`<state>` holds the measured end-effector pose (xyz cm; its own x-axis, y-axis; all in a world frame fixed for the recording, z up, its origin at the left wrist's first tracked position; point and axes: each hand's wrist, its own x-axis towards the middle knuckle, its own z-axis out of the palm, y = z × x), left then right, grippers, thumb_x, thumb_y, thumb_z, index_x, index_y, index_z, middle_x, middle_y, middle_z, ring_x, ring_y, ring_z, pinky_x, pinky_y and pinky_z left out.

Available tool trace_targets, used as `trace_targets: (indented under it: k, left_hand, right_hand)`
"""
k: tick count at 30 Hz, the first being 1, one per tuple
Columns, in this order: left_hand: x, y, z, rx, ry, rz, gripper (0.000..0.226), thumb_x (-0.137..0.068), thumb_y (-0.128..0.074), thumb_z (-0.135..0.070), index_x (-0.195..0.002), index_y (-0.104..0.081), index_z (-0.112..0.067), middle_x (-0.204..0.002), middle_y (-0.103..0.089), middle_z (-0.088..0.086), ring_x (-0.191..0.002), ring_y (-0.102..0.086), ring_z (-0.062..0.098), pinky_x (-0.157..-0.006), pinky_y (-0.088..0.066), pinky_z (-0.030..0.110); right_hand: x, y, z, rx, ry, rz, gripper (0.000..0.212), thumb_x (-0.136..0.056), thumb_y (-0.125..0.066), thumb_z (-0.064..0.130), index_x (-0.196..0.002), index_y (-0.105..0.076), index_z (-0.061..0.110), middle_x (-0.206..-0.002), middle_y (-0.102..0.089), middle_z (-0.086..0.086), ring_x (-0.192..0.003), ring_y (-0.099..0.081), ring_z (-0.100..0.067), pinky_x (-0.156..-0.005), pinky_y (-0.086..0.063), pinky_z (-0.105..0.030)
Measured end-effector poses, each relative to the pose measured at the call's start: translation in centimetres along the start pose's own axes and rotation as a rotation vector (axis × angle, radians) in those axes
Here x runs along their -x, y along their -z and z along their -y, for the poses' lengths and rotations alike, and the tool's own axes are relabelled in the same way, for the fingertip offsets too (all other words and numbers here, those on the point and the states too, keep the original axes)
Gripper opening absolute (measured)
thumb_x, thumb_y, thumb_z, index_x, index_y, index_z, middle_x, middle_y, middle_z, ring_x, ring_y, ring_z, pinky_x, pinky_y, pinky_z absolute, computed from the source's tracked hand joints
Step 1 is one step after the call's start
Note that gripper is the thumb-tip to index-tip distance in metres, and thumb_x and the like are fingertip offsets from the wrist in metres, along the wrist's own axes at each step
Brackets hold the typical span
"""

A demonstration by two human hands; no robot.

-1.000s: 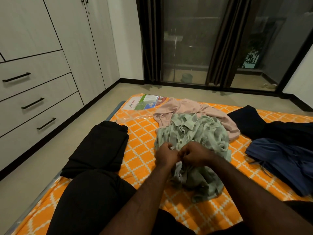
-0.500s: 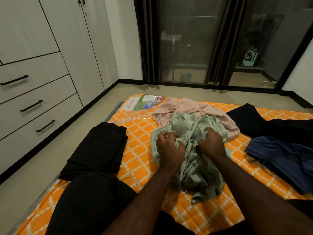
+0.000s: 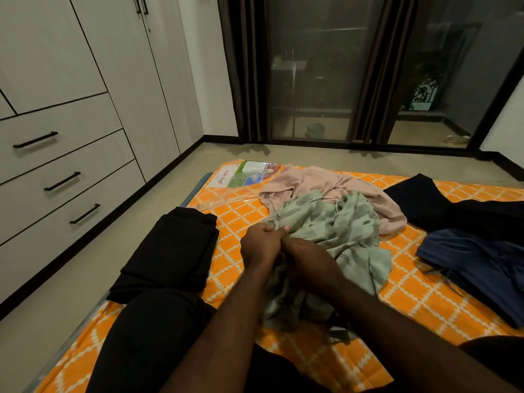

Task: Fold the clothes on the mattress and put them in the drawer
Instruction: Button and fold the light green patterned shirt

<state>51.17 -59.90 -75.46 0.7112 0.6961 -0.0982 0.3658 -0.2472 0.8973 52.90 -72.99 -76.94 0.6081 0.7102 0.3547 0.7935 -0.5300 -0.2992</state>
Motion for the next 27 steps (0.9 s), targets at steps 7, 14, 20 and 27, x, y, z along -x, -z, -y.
trace_targets:
  k: [7, 14, 20, 27]
  left_hand:
    - [-1.2, -0.8, 1.3, 0.182, 0.108, 0.070, 0.023, -0.087, -0.075, -0.029, -0.079, -0.064, -0.011, -0.082, -0.067, 0.011, -0.080, -0.066, 0.034, -0.072, -0.059, 0.047]
    - [-1.6, -1.8, 1.4, 0.738, 0.300, 0.047, 0.023, -0.101, -0.060, -0.022, -0.082, -0.051, -0.011, -0.093, -0.060, 0.017, -0.083, -0.059, 0.028, -0.082, -0.058, 0.054]
    - [-0.4, -1.0, 1.6, 0.197, 0.018, -0.210, 0.025, -0.089, -0.072, -0.024, -0.094, -0.048, -0.025, -0.103, -0.055, 0.005, -0.090, -0.055, 0.029, -0.071, -0.047, 0.040]
    - [1.7, -1.6, -0.6, -0.092, -0.250, -0.113, 0.052, -0.093, -0.058, -0.059, -0.072, -0.064, -0.012, -0.067, -0.062, 0.002, -0.063, -0.057, 0.021, -0.054, -0.036, 0.032]
  right_hand:
    - [-0.1, 1.5, -1.2, -0.076, 0.033, 0.001, 0.041, -0.082, -0.054, 0.026, -0.120, -0.070, 0.024, -0.112, -0.072, 0.000, -0.100, -0.066, -0.022, -0.081, -0.054, -0.036]
    - [0.2, 2.0, -4.9, 0.065, -0.373, -0.089, 0.053, -0.086, -0.067, 0.026, -0.136, -0.053, 0.028, -0.127, -0.061, -0.002, -0.113, -0.060, -0.027, -0.090, -0.051, -0.042]
    - [0.1, 1.5, -5.0, 0.035, -0.449, -0.080, 0.023, -0.093, -0.064, 0.038, -0.116, -0.067, 0.033, -0.103, -0.072, 0.003, -0.086, -0.067, -0.019, -0.061, -0.048, -0.029]
    - [-0.6, 1.8, -4.1, -0.013, -0.463, -0.171, 0.013, -0.093, -0.064, 0.035, -0.096, -0.072, 0.024, -0.085, -0.072, 0.003, -0.072, -0.064, -0.015, -0.058, -0.048, -0.028]
